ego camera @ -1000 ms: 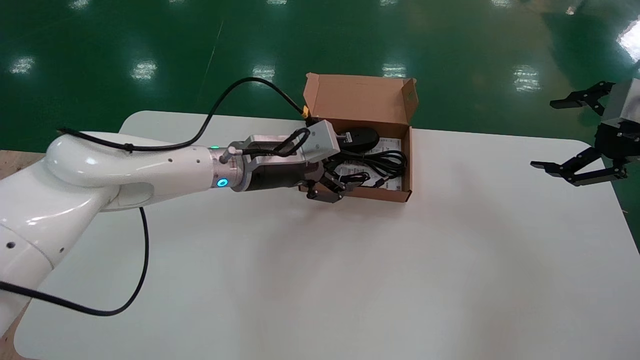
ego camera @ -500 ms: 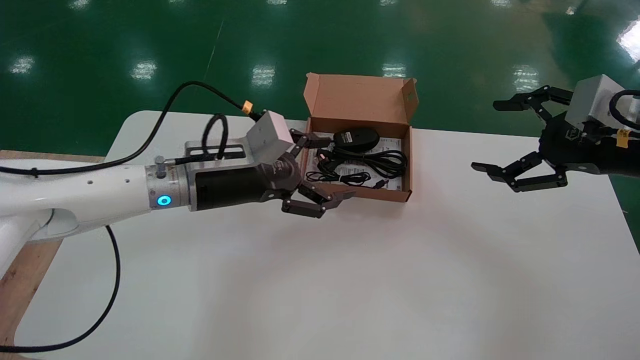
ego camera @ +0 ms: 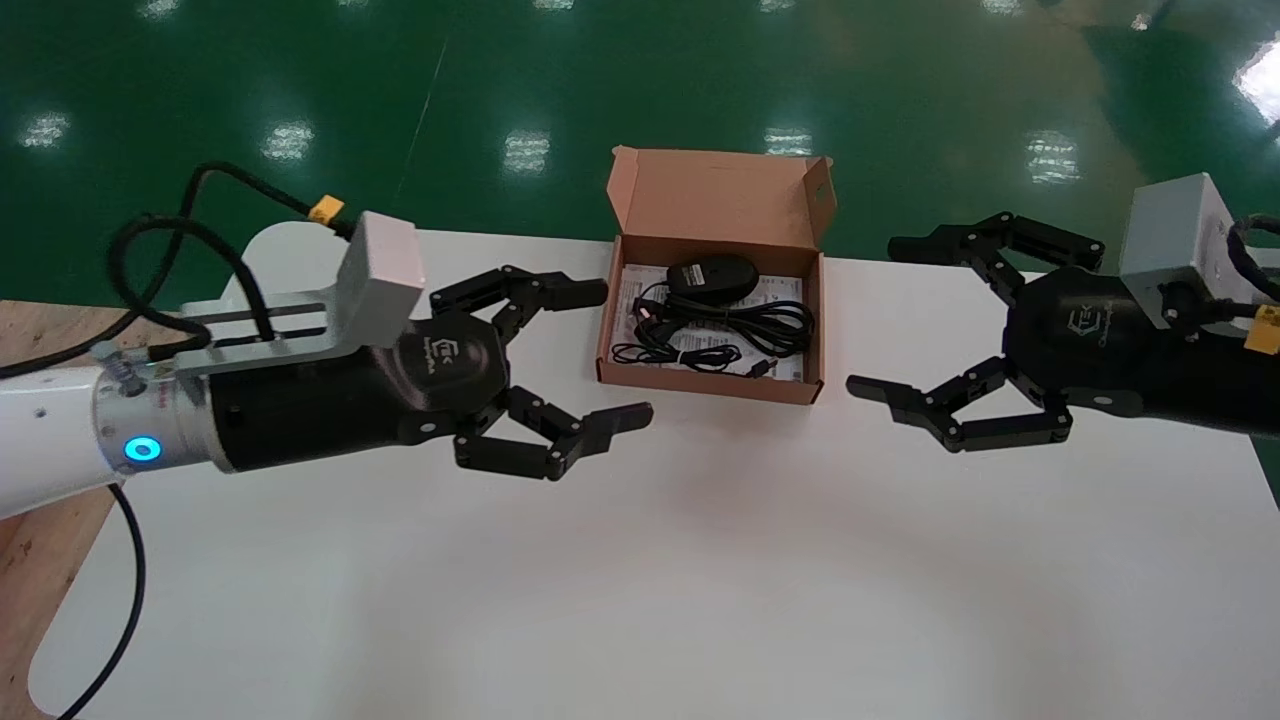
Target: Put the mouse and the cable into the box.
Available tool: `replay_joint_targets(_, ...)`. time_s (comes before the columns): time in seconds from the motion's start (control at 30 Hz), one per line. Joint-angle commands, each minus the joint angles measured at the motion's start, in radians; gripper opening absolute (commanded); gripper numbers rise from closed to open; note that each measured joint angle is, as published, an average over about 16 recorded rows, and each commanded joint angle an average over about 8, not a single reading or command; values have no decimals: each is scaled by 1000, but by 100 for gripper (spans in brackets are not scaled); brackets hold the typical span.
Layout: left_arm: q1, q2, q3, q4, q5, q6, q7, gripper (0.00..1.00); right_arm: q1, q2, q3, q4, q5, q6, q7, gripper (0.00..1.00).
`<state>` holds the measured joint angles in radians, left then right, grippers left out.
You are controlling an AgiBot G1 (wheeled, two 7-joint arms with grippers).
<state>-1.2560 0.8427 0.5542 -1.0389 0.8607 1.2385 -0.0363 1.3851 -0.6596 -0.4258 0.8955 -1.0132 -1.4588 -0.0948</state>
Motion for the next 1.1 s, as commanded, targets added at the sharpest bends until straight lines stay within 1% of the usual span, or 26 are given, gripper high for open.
replay_joint_targets(0.03, 20, -25, -30, -27, -14, 28, -17, 100, -35, 5, 16, 43, 31, -4, 31, 100)
replay_joint_targets(0.47, 148, -189, -224, -200, -106, 210, -124, 100, -258, 40, 121, 322, 235, -31, 234, 100)
replay_joint_targets(0.63, 186, -237, -282, -252, -134, 264, -154, 100, -321, 49, 150, 403, 291, -38, 287, 100)
replay_joint_targets(0.8, 200, -255, -303, -271, -145, 284, -162, 100, -342, 52, 159, 429, 311, -41, 298, 100)
replay_joint_targets(1.1, 191, -243, -289, -258, -139, 270, -156, 100, -327, 51, 153, 409, 299, -39, 290, 100)
